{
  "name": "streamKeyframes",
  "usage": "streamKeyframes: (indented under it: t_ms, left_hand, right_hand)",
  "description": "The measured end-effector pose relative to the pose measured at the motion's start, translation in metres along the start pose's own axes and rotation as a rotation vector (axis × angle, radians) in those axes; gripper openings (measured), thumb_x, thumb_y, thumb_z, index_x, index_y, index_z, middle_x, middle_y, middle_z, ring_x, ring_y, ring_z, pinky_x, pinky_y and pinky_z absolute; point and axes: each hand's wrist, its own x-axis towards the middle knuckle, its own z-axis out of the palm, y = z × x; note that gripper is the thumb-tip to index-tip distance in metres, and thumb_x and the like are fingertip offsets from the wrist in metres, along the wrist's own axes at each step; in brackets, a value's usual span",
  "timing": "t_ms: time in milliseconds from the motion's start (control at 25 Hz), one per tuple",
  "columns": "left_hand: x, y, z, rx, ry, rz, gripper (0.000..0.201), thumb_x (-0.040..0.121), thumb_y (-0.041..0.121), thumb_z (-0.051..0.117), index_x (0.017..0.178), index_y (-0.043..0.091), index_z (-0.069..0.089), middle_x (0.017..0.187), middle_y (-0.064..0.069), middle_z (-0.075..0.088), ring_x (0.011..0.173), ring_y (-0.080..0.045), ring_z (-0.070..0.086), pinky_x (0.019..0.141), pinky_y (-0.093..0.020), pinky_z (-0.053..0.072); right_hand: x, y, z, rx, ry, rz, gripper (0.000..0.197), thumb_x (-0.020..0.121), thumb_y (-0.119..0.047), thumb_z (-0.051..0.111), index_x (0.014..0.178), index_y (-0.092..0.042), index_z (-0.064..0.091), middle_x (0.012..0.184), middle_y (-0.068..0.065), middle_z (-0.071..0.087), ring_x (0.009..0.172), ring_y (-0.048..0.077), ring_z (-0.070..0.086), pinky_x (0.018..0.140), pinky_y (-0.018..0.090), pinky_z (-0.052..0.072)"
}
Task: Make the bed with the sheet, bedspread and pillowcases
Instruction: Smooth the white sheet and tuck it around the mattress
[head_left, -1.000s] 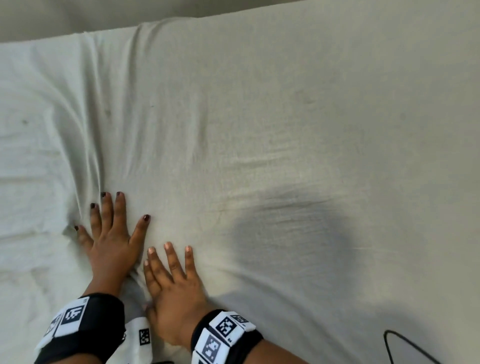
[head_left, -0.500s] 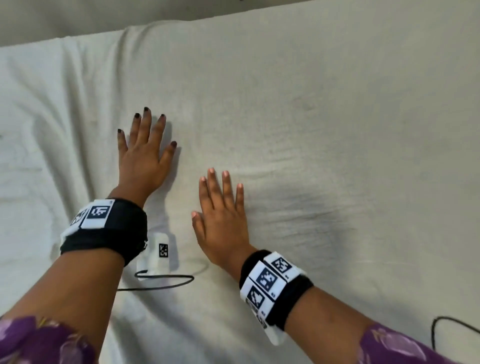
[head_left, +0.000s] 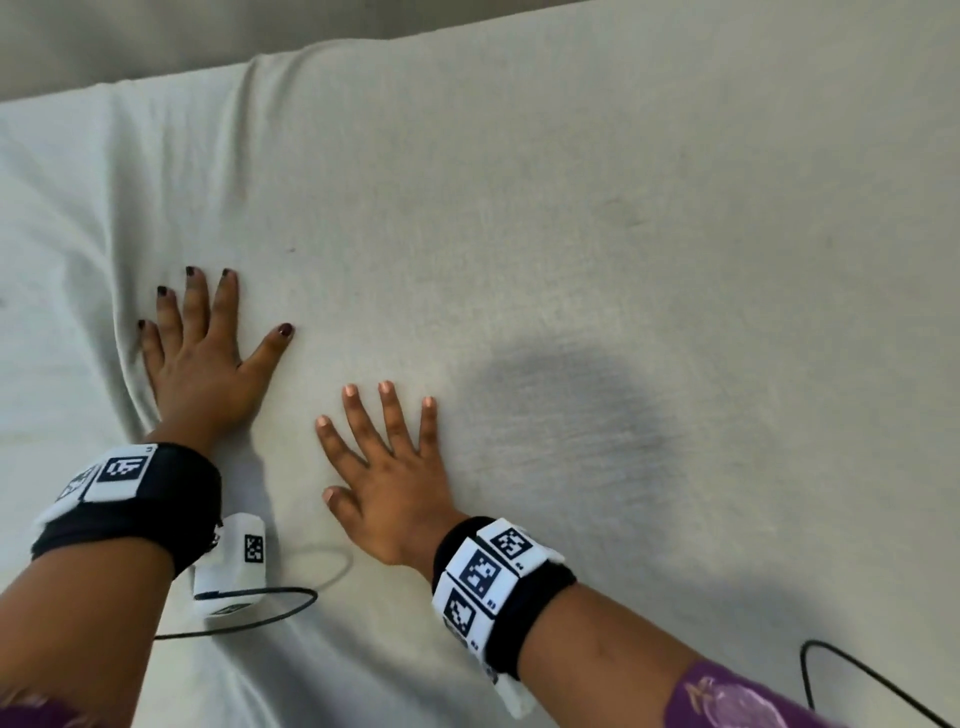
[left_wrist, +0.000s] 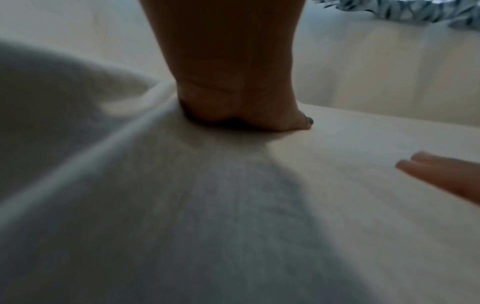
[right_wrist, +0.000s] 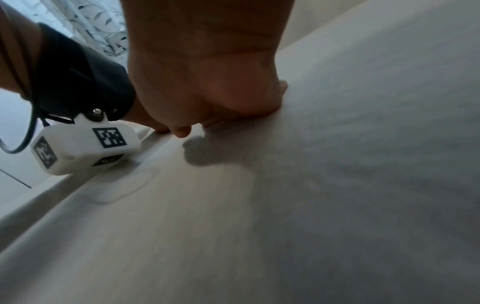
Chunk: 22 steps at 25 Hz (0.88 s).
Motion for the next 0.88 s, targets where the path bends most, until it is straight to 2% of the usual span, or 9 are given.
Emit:
streamKeyframes:
  t_ms: [160,240,320,440,640,760,880]
  left_hand:
    - [0.014,0.015,-0.021,-0.137,-0.163,-0.084,0.092,0.075,0.073,0.035,0.154,0.03,0.013,0.163,-0.002,0.003,0.149,-0.025,-0.003,0.119,-0.048,-0.003]
    - [0.007,0.024,-0.032,-0.173,-0.148,-0.094,0.087,0.081,0.067,0.04,0.154,0.024,0.018,0.162,-0.005,0.01,0.15,-0.023,0.003,0.118,-0.05,-0.002]
    - [-0.017,0.034,-0.034,-0.143,-0.099,-0.017,0.076,0.093,0.058,0.044,0.154,0.023,0.015,0.163,-0.004,0.007,0.15,-0.021,0.002,0.118,-0.051,-0.004]
    - [-0.072,0.04,-0.026,-0.055,-0.077,0.063,0.071,0.096,0.053,0.041,0.154,0.024,0.013,0.163,-0.003,0.001,0.15,-0.02,-0.001,0.117,-0.05,-0.006]
    - [-0.166,0.032,-0.025,-0.087,-0.053,0.032,0.067,0.098,0.048,0.04,0.154,0.023,0.016,0.163,-0.002,0.001,0.15,-0.02,-0.003,0.117,-0.048,-0.007]
    - [-0.23,0.027,-0.027,-0.163,0.024,-0.021,0.063,0.099,0.044,0.041,0.154,0.022,0.017,0.163,-0.002,0.002,0.15,-0.019,-0.003,0.117,-0.047,-0.008]
    - [-0.284,0.018,-0.015,-0.214,0.069,-0.054,0.059,0.101,0.039,0.037,0.154,0.02,0.018,0.163,-0.003,0.004,0.15,-0.02,-0.001,0.118,-0.049,-0.005]
  right_hand:
    - [0.009,0.014,-0.019,0.217,-0.21,-0.015,0.058,0.101,-0.045,0.026,0.152,-0.033,0.002,0.158,-0.005,-0.022,0.14,0.024,-0.033,0.105,0.053,-0.03]
    - [0.012,0.018,-0.03,0.353,-0.249,0.003,0.054,0.102,-0.042,0.026,0.152,-0.035,0.006,0.158,-0.01,-0.017,0.142,0.02,-0.029,0.107,0.051,-0.028]
    - [0.004,0.02,-0.035,0.372,-0.2,-0.004,0.053,0.102,-0.041,0.027,0.152,-0.032,0.01,0.159,-0.011,-0.011,0.144,0.019,-0.023,0.109,0.053,-0.024]
    - [-0.029,0.012,-0.022,0.283,-0.057,-0.037,0.056,0.102,-0.039,0.029,0.153,-0.024,0.011,0.16,-0.008,-0.01,0.146,0.017,-0.017,0.11,0.054,-0.017]
    - [-0.11,-0.016,0.021,0.257,-0.015,0.037,0.059,0.101,-0.04,0.025,0.153,-0.021,0.006,0.16,-0.005,-0.01,0.146,0.017,-0.017,0.115,0.054,-0.011]
    - [-0.154,-0.042,0.04,0.31,0.138,0.156,0.072,0.087,-0.048,0.006,0.153,-0.018,0.009,0.16,-0.004,-0.008,0.146,0.018,-0.015,0.116,0.05,-0.012]
    - [-0.195,-0.059,0.066,0.36,0.281,0.253,0.078,0.081,-0.045,0.003,0.152,-0.015,0.016,0.16,-0.001,-0.002,0.146,0.02,-0.013,0.117,0.048,-0.007]
